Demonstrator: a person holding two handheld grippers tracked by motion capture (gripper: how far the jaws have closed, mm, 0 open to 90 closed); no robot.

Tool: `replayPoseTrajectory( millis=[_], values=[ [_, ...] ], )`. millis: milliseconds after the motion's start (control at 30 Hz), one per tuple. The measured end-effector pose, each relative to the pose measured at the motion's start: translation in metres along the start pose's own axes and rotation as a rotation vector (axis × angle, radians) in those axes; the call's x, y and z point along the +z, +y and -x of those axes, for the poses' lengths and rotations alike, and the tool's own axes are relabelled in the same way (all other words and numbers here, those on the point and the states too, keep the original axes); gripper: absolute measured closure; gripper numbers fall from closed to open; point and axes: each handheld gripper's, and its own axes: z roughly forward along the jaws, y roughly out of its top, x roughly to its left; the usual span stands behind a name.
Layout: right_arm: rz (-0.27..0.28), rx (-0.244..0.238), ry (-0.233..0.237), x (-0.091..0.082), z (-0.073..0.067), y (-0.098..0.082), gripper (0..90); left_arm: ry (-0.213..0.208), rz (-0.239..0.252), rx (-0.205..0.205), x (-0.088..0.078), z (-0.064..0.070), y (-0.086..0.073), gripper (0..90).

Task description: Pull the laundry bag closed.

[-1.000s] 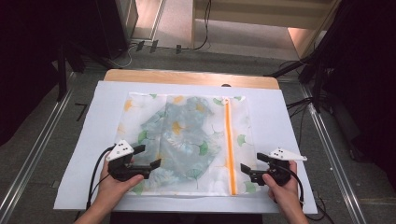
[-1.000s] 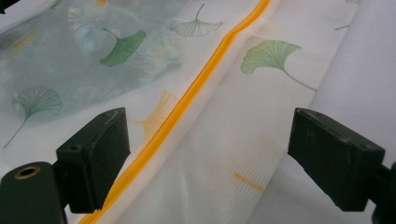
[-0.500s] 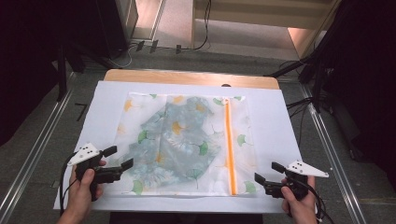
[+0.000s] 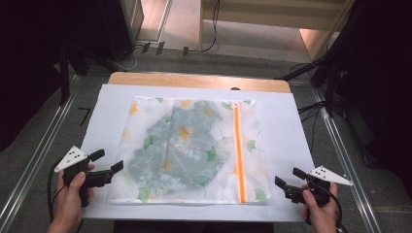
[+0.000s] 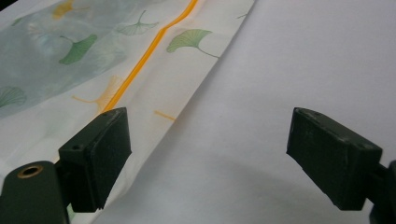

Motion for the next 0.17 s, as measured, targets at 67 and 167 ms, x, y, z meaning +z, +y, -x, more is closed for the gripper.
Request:
replayPoseTrajectory(
  millis=[67, 167],
  values=[
    [-0.008, 0.003, -0.002, 0.0024, 0.0007, 0.0000, 14.3, 0.004, -0.014, -0.007, 0.0031, 0.0000, -0.0001, 11.5],
    [-0.021, 0.013, 0.010, 0.0040, -0.0006, -0.0005, 14.2, 0.014, -0.032, -0.026, 0.0052, -0.0008, 0.0000, 12.9]
  ],
)
